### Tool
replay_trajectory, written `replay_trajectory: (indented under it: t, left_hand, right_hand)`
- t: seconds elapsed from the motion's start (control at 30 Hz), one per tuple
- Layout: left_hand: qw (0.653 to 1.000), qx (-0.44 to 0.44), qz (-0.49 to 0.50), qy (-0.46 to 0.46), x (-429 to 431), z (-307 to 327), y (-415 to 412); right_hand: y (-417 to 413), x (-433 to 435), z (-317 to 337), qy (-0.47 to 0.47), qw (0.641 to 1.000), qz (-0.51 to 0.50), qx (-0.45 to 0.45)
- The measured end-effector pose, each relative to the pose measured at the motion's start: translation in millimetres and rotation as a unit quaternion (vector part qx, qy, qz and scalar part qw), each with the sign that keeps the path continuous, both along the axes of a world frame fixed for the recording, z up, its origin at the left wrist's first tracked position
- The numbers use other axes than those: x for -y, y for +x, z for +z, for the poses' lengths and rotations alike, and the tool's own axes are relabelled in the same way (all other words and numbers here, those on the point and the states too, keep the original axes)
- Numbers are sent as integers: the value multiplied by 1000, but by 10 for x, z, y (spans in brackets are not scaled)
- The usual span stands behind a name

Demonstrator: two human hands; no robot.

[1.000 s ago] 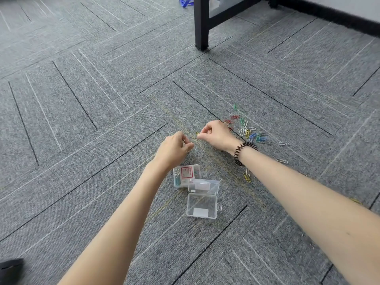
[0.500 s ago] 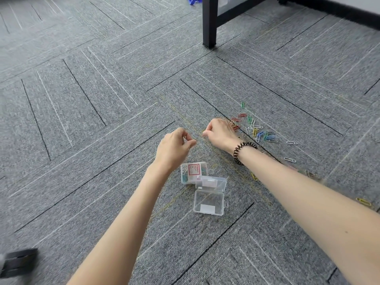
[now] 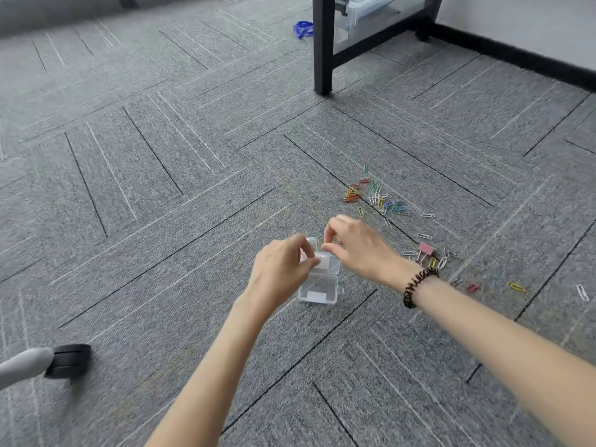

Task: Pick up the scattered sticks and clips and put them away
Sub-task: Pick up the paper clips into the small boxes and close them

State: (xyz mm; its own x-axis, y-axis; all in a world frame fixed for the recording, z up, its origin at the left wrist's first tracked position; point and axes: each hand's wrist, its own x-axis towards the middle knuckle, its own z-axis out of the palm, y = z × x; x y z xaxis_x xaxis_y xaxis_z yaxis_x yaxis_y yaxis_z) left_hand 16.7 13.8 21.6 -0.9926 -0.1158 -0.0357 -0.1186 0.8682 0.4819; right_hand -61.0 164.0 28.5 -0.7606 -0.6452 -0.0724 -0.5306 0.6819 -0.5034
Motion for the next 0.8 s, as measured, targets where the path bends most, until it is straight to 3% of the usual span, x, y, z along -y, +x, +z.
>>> replay_trajectory:
  t: [0.23,0.43,0.6,0.8]
  left_hand:
    - [997,18,-39,-59,-270,-277,354]
    - [999,26,-16,-37,-222,-312,304]
    - [999,41,-7,-1,-85,-268,284]
    - [996,75,17,44,84,-257,279]
  right_hand:
    - [420,-151,-186,64,995,6,70]
    - [478,-66,-194,80,996,-15,48]
    - [482,37,-261,42,998,-39,21]
    - [532,98,-388,-22,1000,0,18]
